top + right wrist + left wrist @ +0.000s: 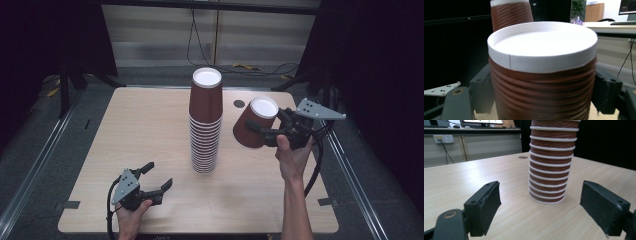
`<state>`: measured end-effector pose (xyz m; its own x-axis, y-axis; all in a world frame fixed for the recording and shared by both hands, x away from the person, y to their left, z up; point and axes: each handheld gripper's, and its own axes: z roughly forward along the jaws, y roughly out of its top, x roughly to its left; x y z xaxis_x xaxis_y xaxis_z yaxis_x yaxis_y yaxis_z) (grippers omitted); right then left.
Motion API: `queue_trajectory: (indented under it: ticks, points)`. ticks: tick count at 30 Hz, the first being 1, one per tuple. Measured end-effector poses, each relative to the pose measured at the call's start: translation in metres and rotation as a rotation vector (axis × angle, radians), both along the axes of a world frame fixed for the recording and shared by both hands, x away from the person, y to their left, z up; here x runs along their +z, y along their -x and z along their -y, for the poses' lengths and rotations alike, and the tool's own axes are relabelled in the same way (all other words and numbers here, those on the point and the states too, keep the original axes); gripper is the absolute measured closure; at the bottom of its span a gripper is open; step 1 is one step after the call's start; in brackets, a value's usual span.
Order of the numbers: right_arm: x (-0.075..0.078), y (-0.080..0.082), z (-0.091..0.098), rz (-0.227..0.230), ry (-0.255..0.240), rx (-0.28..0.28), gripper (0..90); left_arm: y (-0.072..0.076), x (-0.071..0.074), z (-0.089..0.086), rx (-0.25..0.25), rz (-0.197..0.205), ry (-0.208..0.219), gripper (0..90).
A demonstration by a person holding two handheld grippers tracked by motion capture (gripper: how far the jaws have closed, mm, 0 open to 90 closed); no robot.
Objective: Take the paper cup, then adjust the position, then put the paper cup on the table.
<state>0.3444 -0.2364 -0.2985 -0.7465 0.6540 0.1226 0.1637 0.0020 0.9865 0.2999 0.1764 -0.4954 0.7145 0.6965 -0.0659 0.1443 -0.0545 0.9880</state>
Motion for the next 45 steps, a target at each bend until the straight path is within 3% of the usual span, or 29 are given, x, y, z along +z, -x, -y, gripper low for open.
queue_trajectory:
  ticks: [4, 5, 7, 9, 14, 15, 21, 25, 28, 37, 41, 45]
  points:
    - [-0.013, 0.002, -0.005, -0.015, 0.004, 0.016, 21.0, 0.0, 0.004, 0.007, -0.018, -0.005, -0.009, 16.3]
    - [-0.015, 0.003, -0.007, -0.02, 0.005, 0.02, 21.0, 0.0, 0.004, 0.008, -0.03, -0.007, 0.006, 16.3]
    - [-0.021, 0.005, -0.01, -0.022, 0.003, 0.029, 21.1, -0.001, 0.003, 0.013, -0.025, 0.001, -0.039, 16.3]
    - [-0.027, 0.008, -0.012, -0.026, -0.001, 0.03, 21.1, -0.002, 0.002, 0.016, -0.049, -0.005, -0.048, 16.3]
    - [-0.04, 0.01, -0.022, -0.042, 0.011, 0.047, 21.0, -0.003, 0.005, 0.022, -0.094, -0.001, -0.023, 16.2]
    - [-0.045, 0.011, -0.025, -0.05, -0.006, 0.059, 21.1, -0.003, 0.006, 0.023, -0.097, 0.002, -0.036, 16.1]
    - [-0.071, 0.012, -0.049, -0.088, 0.008, 0.109, 21.1, 0.001, 0.007, 0.034, -0.16, -0.022, -0.03, 15.8]
    - [-0.086, 0.014, -0.056, -0.112, -0.003, 0.126, 21.0, 0.004, 0.008, 0.038, -0.171, -0.023, -0.033, 15.8]
    - [-0.092, 0.014, -0.059, -0.12, -0.004, 0.136, 21.0, 0.004, 0.011, 0.041, -0.173, -0.013, -0.041, 15.8]
    - [-0.097, 0.012, -0.07, -0.123, 0.006, 0.167, 21.1, 0.0, 0.019, 0.05, -0.221, -0.003, -0.009, 15.7]
    - [-0.1, 0.012, -0.076, -0.129, 0.018, 0.174, 21.1, 0.0, 0.02, 0.052, -0.206, 0.003, -0.013, 15.7]
    - [-0.105, 0.012, -0.082, -0.136, 0.032, 0.187, 21.1, 0.001, 0.019, 0.055, -0.235, 0.001, -0.029, 15.7]
